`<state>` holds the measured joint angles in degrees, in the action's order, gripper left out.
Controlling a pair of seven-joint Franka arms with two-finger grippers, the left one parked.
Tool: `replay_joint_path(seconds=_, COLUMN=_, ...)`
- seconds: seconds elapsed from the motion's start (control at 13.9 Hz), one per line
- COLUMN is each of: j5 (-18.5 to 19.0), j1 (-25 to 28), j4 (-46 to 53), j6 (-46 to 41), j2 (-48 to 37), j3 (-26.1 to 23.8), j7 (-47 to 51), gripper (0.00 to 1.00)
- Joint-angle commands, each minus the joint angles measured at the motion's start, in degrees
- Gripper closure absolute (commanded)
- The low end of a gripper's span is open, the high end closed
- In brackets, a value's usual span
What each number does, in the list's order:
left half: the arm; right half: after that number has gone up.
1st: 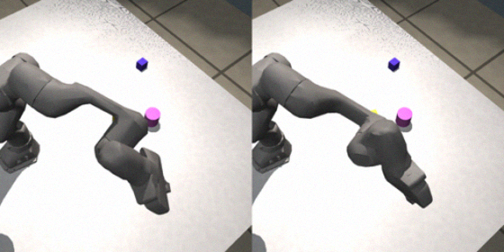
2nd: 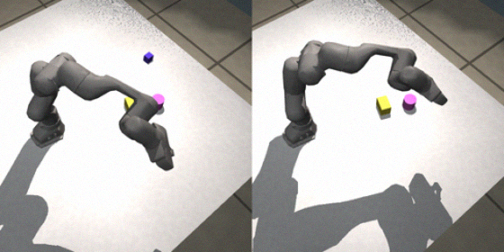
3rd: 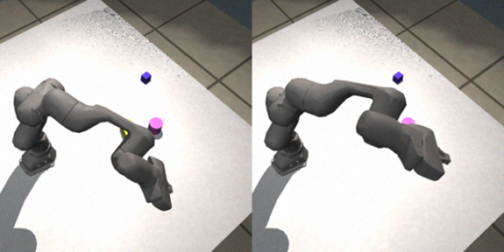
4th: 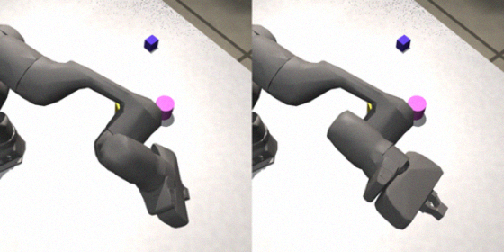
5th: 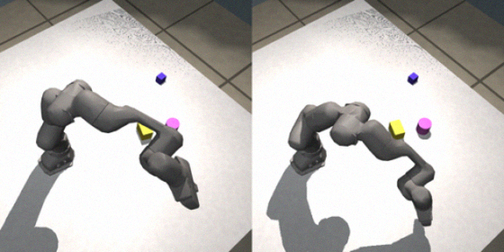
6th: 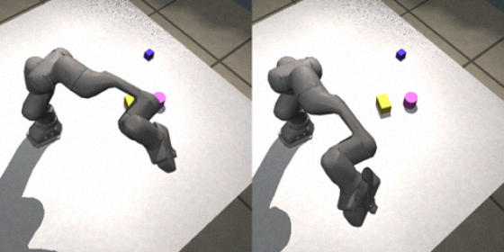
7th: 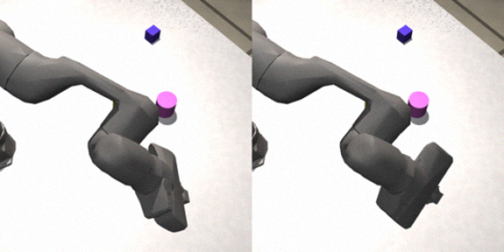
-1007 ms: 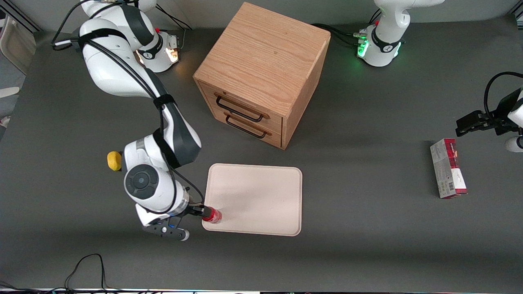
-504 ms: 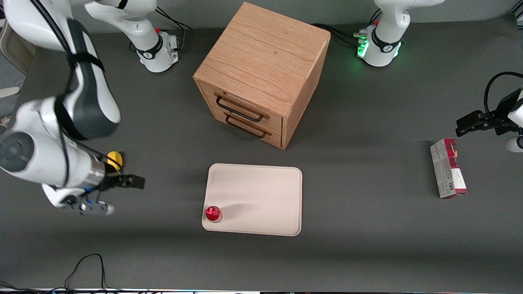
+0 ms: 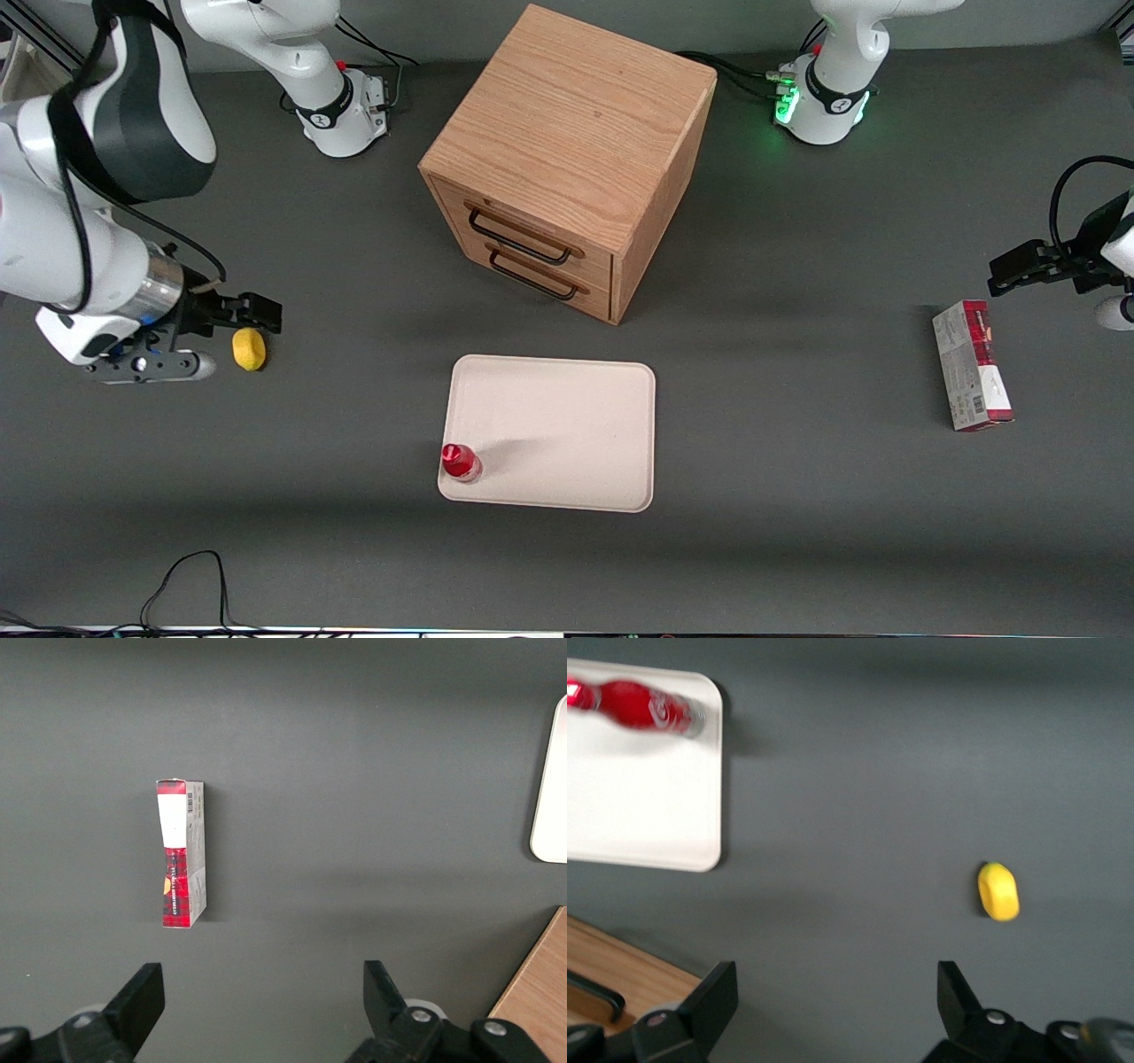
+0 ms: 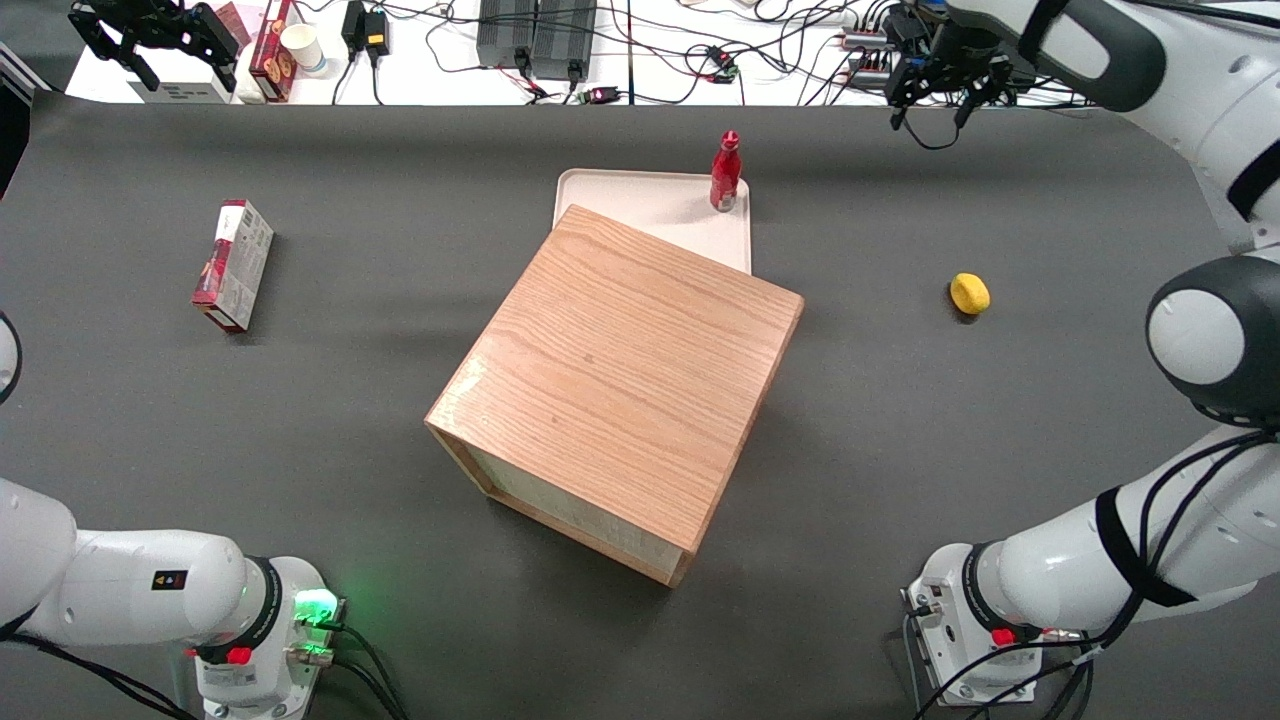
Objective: Place coke bottle on tray
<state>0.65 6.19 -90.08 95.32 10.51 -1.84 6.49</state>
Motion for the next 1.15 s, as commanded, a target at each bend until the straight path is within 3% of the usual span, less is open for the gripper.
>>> replay_joint_path(seconds=0.0, j5=-0.74, j1=0.23, j4=-11.31, j6=1.18, j2=-9.95, j3=1.83, j7=-4.20, gripper=0.00)
replay_joint_path(seconds=0.29, j5=-0.83, j1=-0.12, j4=-12.58, j6=-1.53, j2=-14.38, j3=4.03, j7=-10.87, gripper=0.00)
replay_joint_path(seconds=0.43, j5=-1.26, j1=-0.12, j4=-10.74, j6=-2.32, j2=-14.21, j3=4.21, j7=-11.06, gripper=0.00)
replay_joint_path(seconds=0.65, j5=-5.65, j1=0.14, j4=-8.09, j6=-4.26, j2=-13.85, j3=6.05, j7=-10.97, gripper=0.00)
replay_joint_path(seconds=1.08, j5=-6.01, j1=2.43, j4=-5.46, j6=-4.26, j2=-11.40, j3=8.70, j7=-11.24, gripper=0.00)
